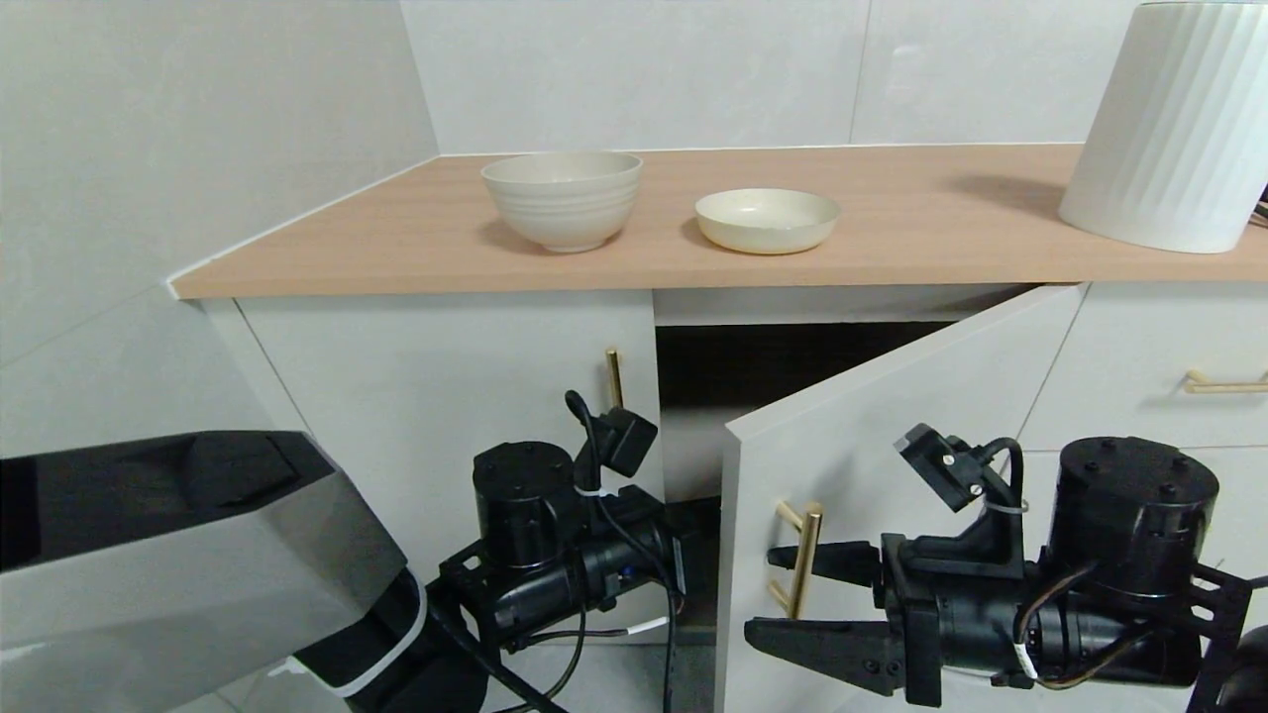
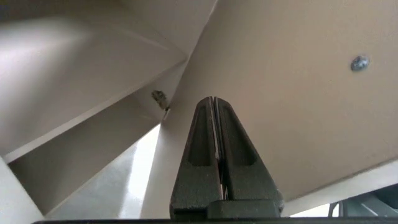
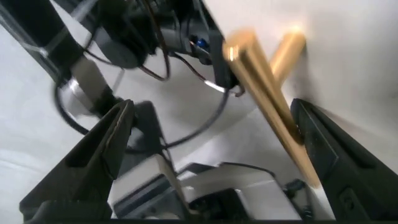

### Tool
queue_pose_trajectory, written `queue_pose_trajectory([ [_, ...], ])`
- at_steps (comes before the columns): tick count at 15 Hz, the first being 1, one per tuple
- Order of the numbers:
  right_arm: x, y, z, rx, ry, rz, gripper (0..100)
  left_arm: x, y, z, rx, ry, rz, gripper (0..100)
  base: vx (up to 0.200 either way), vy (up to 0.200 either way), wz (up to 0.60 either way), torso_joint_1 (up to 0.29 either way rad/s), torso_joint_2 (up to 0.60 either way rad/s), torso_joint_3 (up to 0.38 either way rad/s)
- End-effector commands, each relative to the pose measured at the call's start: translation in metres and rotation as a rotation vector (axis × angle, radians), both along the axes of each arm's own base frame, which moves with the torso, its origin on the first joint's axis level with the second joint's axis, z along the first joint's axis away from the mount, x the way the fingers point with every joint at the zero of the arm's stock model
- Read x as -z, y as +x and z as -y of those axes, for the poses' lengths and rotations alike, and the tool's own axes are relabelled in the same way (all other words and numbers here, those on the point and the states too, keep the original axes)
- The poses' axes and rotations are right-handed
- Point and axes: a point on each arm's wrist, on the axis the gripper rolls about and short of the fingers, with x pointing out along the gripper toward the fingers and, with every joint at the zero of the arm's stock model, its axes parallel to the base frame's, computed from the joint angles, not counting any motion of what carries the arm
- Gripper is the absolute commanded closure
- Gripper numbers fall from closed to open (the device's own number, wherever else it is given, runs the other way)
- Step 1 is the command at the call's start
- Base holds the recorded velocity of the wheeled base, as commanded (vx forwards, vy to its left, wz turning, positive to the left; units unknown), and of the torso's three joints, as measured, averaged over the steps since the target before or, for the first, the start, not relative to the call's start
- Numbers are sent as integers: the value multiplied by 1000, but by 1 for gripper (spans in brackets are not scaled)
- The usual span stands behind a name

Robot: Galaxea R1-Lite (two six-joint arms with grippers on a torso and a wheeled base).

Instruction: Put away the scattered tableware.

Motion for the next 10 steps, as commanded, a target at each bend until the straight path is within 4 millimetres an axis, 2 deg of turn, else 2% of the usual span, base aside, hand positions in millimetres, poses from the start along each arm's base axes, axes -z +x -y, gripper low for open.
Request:
queue_pose_trajectory([
  [1,-1,2,7,31,-6,38,0,-2,-4,4,16,-4,4,100,0,0,0,0,0,0],
  [4,-9,7,20,82,8,66,0,-5,-6,5,19,-10,13,100,0,0,0,0,0,0],
  [8,-9,-10,39,115,-11,82,0,-4,-5,4,18,-8,10,100,0,0,0,0,0,0],
  [10,3,-22,46,312,-108,117,0,-4,-7,3,20,-5,8,100,0,0,0,0,0,0],
])
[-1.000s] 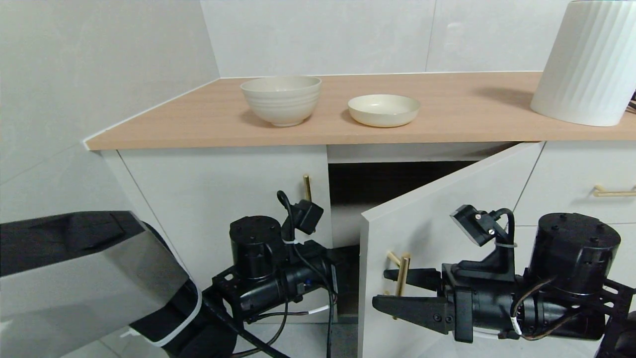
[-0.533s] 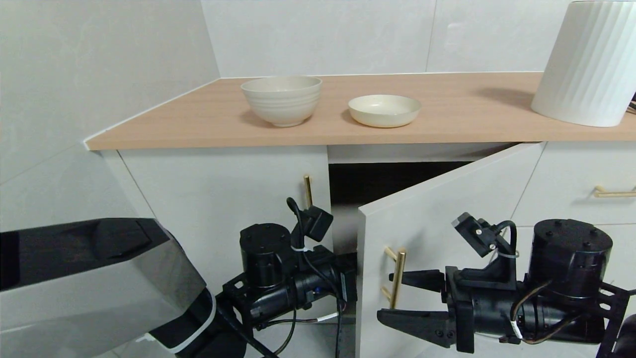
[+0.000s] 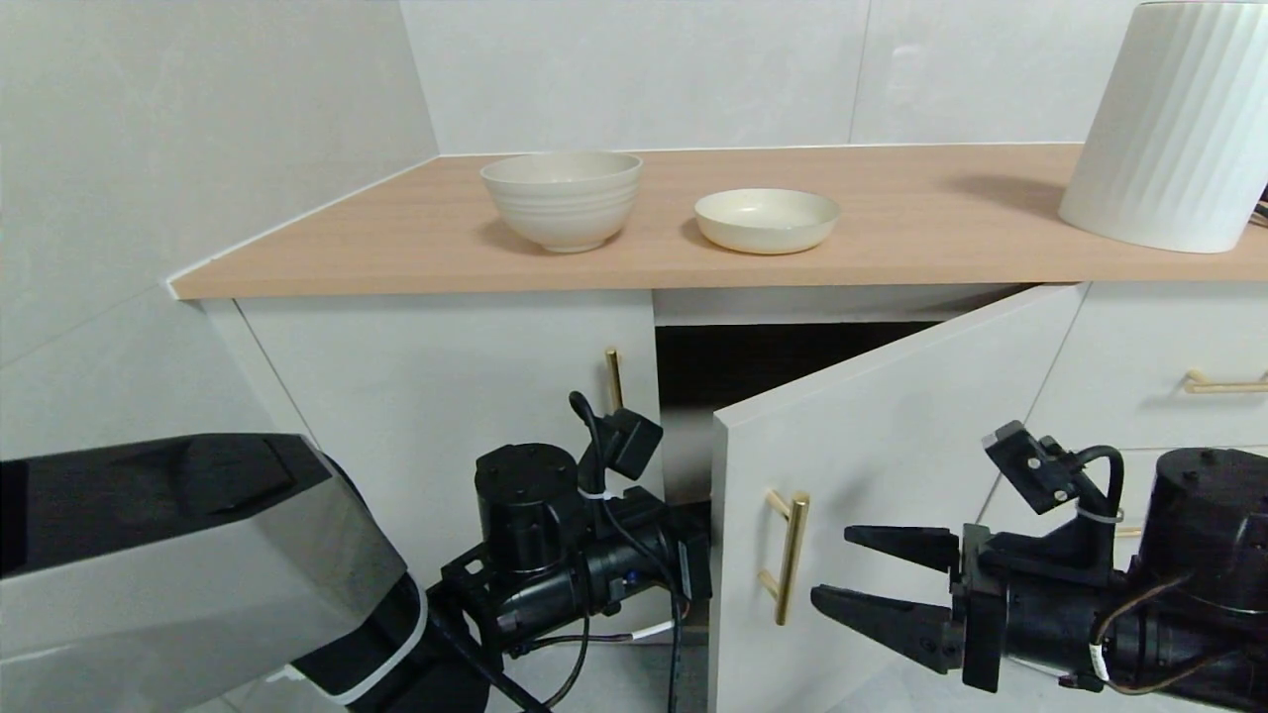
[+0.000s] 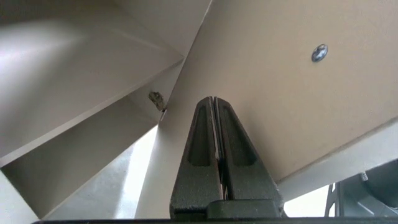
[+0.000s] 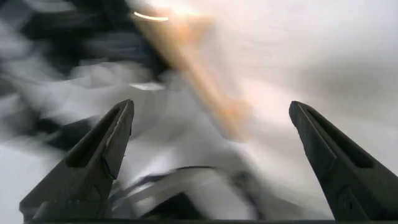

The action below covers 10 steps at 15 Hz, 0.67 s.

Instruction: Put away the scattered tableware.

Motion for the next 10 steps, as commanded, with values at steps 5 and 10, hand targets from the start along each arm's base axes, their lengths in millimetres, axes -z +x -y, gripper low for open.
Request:
queue_pose_trajectory([
  [5,14,-50,26,69,-66,-18,0,-2,-3,-2,2,1,-1,100,0,0,0,0,0,0],
  [10,12,-55,26,52,-58,-13,0,0,-4,1,13,6,-7,100,-40,0,0,0,0,0],
])
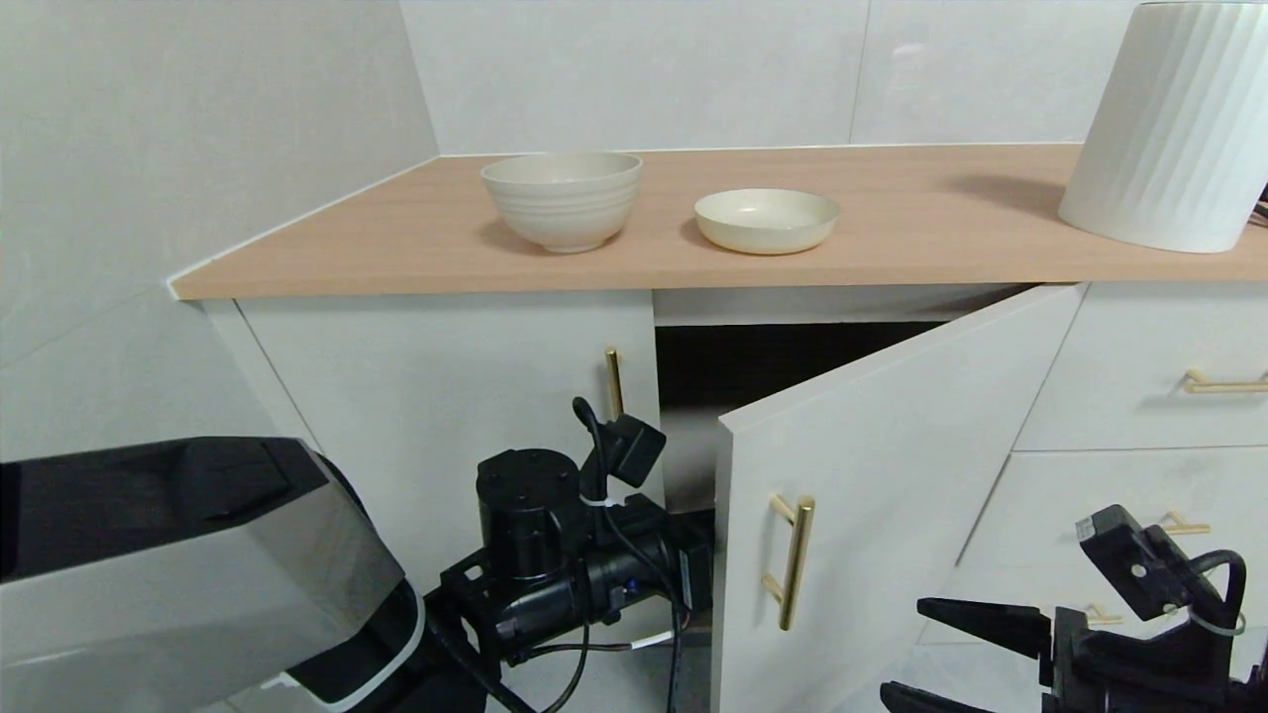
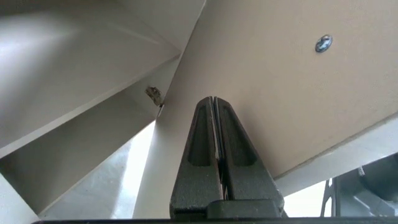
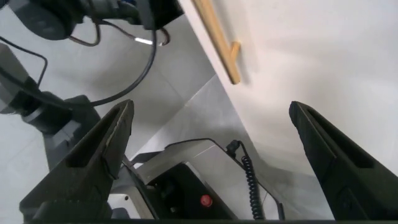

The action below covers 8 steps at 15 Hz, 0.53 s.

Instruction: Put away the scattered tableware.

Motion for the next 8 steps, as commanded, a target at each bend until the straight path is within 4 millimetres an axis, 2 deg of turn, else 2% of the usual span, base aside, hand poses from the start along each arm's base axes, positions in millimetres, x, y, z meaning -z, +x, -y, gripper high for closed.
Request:
queue_pose_trajectory([
  [1,0,-4,0,-11,4,2,0,-5,0,2,3,-3,5,100,-200,0,0,7,-2,2],
  [3,-1,-5,-1,-21,5,2,0,-10,0,5,11,1,-1,100,-200,0,0,7,7,0],
  [8,-3,-6,0,-20,12,12,0,-21,9,19,23,12,-14,100,0,0,0,0,0,0],
])
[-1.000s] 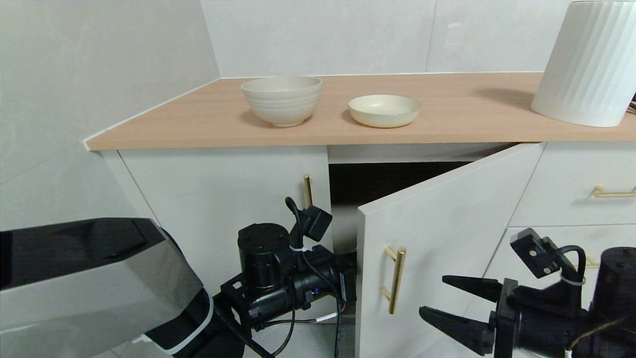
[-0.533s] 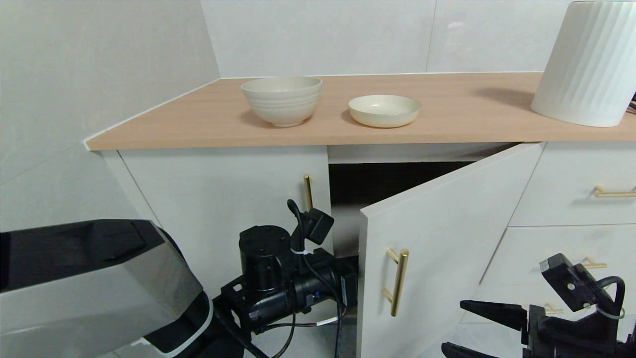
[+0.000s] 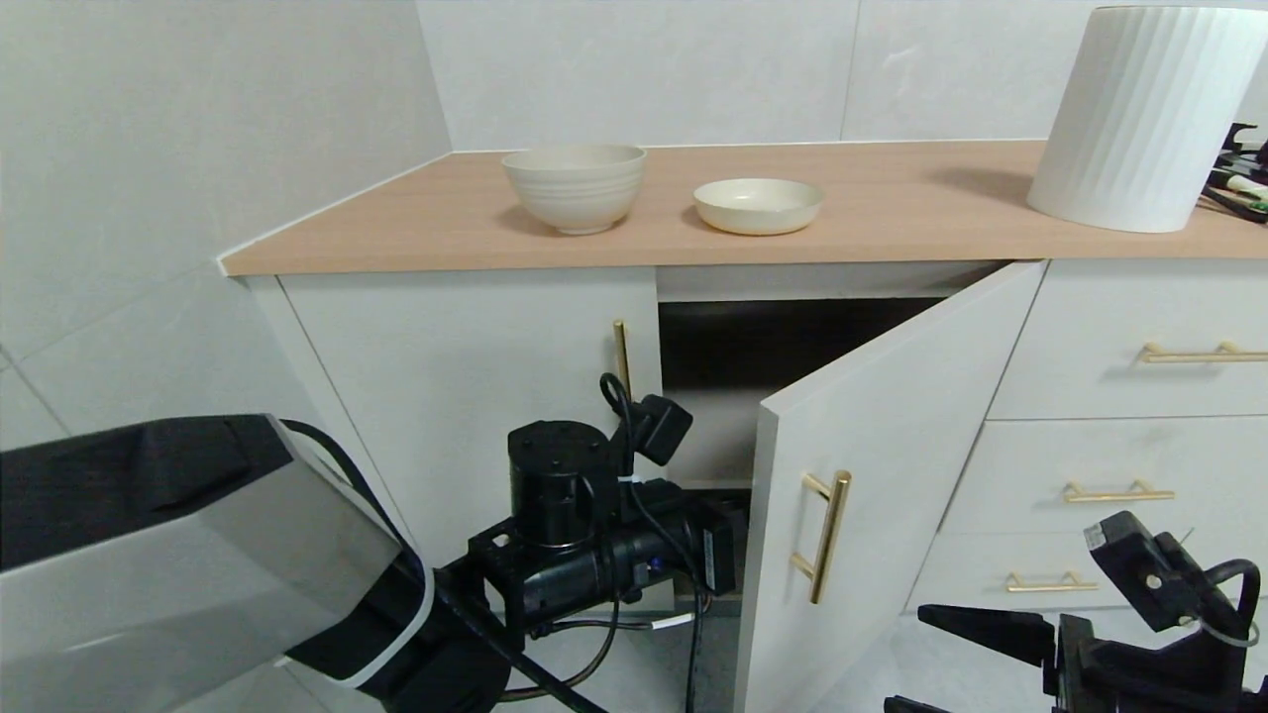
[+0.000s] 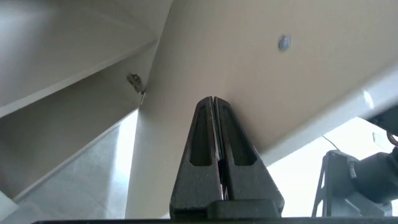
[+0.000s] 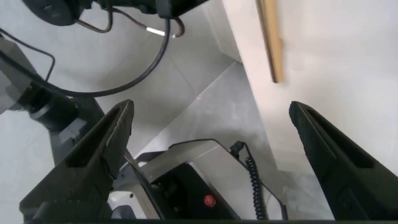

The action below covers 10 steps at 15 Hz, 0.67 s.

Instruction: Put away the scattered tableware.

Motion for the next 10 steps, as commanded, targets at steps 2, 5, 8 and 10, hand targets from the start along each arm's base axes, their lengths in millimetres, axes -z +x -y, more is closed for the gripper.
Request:
queue_pose_trajectory([
  [2,0,-2,1,-1,3,4,0,-7,2,5,6,-7,9,100,0,0,0,0,0,0],
  [5,1,-4,0,-17,-1,-2,0,-10,4,6,4,-5,5,100,-133,0,0,2,0,3],
  [8,1,-5,-1,-23,-1,-2,0,-12,6,8,4,-3,3,100,-133,0,0,16,3,0],
  [10,-1,-5,0,-23,5,6,0,-14,10,12,4,-7,8,100,0,0,0,0,0,0],
])
